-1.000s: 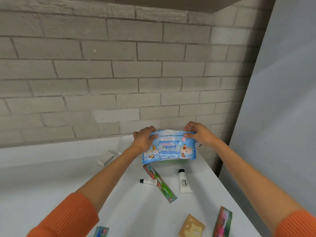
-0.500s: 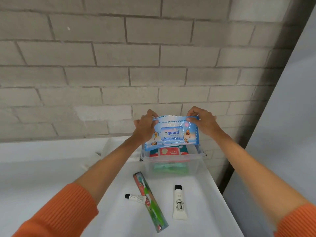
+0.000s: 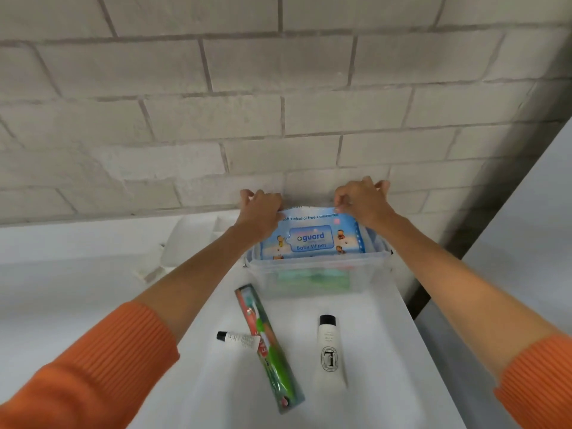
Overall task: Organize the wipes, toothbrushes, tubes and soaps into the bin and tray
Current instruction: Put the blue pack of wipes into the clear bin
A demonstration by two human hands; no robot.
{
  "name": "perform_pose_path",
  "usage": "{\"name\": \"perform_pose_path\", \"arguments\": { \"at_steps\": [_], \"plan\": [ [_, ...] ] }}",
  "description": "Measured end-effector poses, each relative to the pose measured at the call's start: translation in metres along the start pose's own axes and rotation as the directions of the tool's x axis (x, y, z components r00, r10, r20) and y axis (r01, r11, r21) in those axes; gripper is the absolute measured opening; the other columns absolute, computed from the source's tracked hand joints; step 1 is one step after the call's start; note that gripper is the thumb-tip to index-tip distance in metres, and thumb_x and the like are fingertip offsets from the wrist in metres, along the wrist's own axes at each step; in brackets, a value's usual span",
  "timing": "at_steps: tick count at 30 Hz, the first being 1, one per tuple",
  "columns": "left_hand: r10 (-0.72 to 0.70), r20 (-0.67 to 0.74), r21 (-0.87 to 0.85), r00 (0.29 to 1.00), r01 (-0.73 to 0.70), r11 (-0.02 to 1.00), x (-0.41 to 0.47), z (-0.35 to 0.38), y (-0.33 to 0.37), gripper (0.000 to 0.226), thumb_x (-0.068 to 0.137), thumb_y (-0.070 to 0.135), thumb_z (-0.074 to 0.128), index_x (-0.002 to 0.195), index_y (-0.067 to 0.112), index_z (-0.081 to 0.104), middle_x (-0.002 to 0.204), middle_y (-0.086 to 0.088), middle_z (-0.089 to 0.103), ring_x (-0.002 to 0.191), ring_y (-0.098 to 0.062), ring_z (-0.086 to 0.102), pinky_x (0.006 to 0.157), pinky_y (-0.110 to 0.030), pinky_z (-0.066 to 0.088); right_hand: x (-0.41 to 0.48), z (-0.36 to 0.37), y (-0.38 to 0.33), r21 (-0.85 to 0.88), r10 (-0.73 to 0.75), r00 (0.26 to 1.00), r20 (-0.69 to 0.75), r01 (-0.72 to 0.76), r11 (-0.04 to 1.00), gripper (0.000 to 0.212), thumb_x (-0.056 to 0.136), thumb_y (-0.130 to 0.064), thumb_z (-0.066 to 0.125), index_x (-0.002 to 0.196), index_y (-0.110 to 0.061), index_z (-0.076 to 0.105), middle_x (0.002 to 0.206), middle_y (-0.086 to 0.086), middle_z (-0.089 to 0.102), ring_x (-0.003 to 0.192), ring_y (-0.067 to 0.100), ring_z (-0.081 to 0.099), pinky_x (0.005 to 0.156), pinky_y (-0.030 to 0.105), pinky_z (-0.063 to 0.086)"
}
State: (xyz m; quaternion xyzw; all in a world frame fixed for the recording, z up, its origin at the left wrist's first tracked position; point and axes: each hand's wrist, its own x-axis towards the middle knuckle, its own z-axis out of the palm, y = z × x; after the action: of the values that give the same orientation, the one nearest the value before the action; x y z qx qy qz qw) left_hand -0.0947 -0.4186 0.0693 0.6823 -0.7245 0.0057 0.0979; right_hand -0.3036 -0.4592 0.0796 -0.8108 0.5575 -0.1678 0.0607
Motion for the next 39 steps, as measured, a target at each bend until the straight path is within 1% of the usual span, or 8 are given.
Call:
{"name": "perform_pose_path", "arguments": {
  "at_steps": [5,10,16,21,24,32,35,39],
  "plan": [
    [-0.005,-0.006,0.196,1.0,0.006,0.981,0.006,0.01,0.007,0.018,0.093,0.021,0.05,0.106,0.013,0.06,0.107,-0.007,0.064,0.109,-0.024,0.051,0.105,-0.038,0.023,0.008,0.012,-0.008,-0.184,0.029,0.999,-0.044,-0.037,0.982,0.008,0.081,-0.023,0.067,0.086,-0.022,0.073,0.098,0.002,0.068,0.107,0.026,0.043,0.092,0.042,0.025],
    [-0.009,-0.031,0.215,0.999,0.015,0.976,0.003,0.015,0.017,0.017,0.091,0.022,0.053,0.106,0.013,0.057,0.106,-0.005,0.065,0.104,-0.023,0.057,0.101,-0.037,0.027,0.011,0.021,-0.012,-0.338,0.065,0.997,-0.048,-0.078,0.938,0.011,0.083,-0.02,0.063,0.087,-0.016,0.072,0.097,0.006,0.068,0.103,0.026,0.047,0.087,0.04,0.02],
    [0.059,-0.185,0.067,0.981,-0.047,0.997,-0.024,-0.006,0.032,0.027,0.093,0.028,0.05,0.115,0.013,0.053,0.109,-0.005,0.065,0.104,-0.025,0.06,0.099,-0.039,0.028,-0.012,-0.004,-0.023,-0.168,0.027,0.99,-0.141,-0.05,0.984,0.023,0.088,-0.032,0.057,0.088,-0.016,0.072,0.093,0.006,0.065,0.101,0.027,0.046,0.087,0.04,0.025],
    [0.084,-0.226,0.003,0.97,-0.085,0.996,-0.07,-0.03,0.05,0.025,0.093,0.032,0.049,0.112,0.016,0.053,0.108,-0.003,0.065,0.104,-0.025,0.059,0.097,-0.038,0.027,-0.056,-0.026,-0.037,-0.111,0.028,0.971,-0.236,-0.056,0.992,0.027,0.092,-0.029,0.048,0.088,-0.012,0.069,0.098,0.01,0.061,0.098,0.028,0.049,0.084,0.041,0.026],
    [0.092,-0.18,-0.07,0.979,-0.106,0.992,-0.103,-0.037,0.06,0.026,0.094,0.032,0.047,0.113,0.015,0.052,0.111,-0.005,0.063,0.109,-0.026,0.055,0.099,-0.039,0.024,-0.09,-0.035,-0.042,-0.054,0.085,0.963,-0.255,-0.102,0.993,0.027,0.092,-0.03,0.047,0.093,-0.013,0.068,0.101,0.01,0.06,0.102,0.028,0.05,0.087,0.041,0.029],
    [0.2,-0.008,-0.036,0.98,-0.2,0.979,-0.186,-0.021,0.093,0.029,0.094,0.037,0.047,0.109,0.016,0.06,0.113,-0.003,0.065,0.11,-0.024,0.057,0.101,-0.039,0.029,-0.2,-0.029,-0.026,-0.03,0.209,0.956,-0.207,-0.22,0.975,0.021,0.091,-0.025,0.049,0.095,-0.013,0.067,0.103,0.01,0.063,0.102,0.03,0.054,0.084,0.038,0.035],
    [0.258,0.061,-0.131,0.964,-0.249,0.96,-0.214,-0.01,0.106,0.033,0.093,0.043,0.046,0.106,0.018,0.06,0.112,-0.001,0.064,0.112,-0.021,0.054,0.098,-0.035,0.026,-0.24,-0.02,-0.018,-0.07,0.254,0.957,-0.142,-0.265,0.962,0.023,0.093,-0.028,0.047,0.092,-0.014,0.066,0.105,0.008,0.064,0.104,0.027,0.053,0.085,0.038,0.035],
    [0.333,0.15,-0.125,0.931,-0.316,0.941,-0.242,0.004,0.12,0.039,0.092,0.048,0.044,0.112,0.018,0.058,0.115,-0.004,0.06,0.115,-0.023,0.05,0.099,-0.037,0.027,-0.287,-0.006,-0.008,-0.093,0.315,0.949,-0.017,-0.315,0.944,0.026,0.095,-0.031,0.047,0.097,-0.012,0.064,0.106,0.009,0.064,0.105,0.028,0.053,0.09,0.04,0.036]
  ]
}}
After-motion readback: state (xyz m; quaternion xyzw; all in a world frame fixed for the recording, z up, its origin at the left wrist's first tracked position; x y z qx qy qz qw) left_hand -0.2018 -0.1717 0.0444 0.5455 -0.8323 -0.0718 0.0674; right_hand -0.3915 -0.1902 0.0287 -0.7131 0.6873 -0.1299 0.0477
